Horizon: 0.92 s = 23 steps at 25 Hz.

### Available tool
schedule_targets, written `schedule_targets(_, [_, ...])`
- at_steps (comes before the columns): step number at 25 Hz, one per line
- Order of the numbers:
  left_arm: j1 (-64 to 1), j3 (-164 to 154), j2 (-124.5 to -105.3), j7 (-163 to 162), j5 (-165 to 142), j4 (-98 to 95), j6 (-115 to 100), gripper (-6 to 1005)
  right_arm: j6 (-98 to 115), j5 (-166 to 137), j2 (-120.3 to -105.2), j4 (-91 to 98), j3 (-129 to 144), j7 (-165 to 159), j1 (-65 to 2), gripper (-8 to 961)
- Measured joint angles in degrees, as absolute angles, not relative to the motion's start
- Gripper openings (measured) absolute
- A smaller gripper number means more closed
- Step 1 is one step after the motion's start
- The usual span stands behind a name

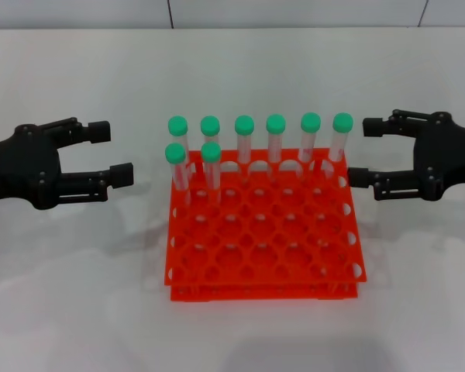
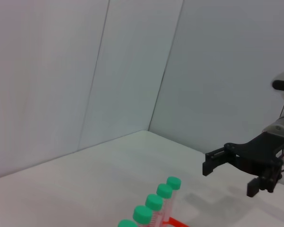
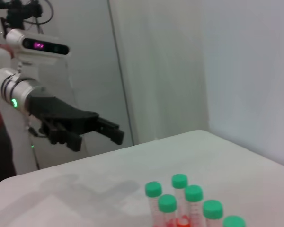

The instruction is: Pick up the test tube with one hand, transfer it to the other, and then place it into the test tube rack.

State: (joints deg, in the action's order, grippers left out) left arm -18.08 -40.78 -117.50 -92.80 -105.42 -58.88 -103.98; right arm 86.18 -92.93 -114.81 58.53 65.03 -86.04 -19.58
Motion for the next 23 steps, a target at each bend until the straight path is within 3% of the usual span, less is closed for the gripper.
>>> schedule_targets(23, [-18.7, -40.7, -117.08, -92.9, -105.4, -58.9, -103.1, 887, 85.9, -93.1, -114.96, 58.4, 65.3, -86.0, -20.1, 861])
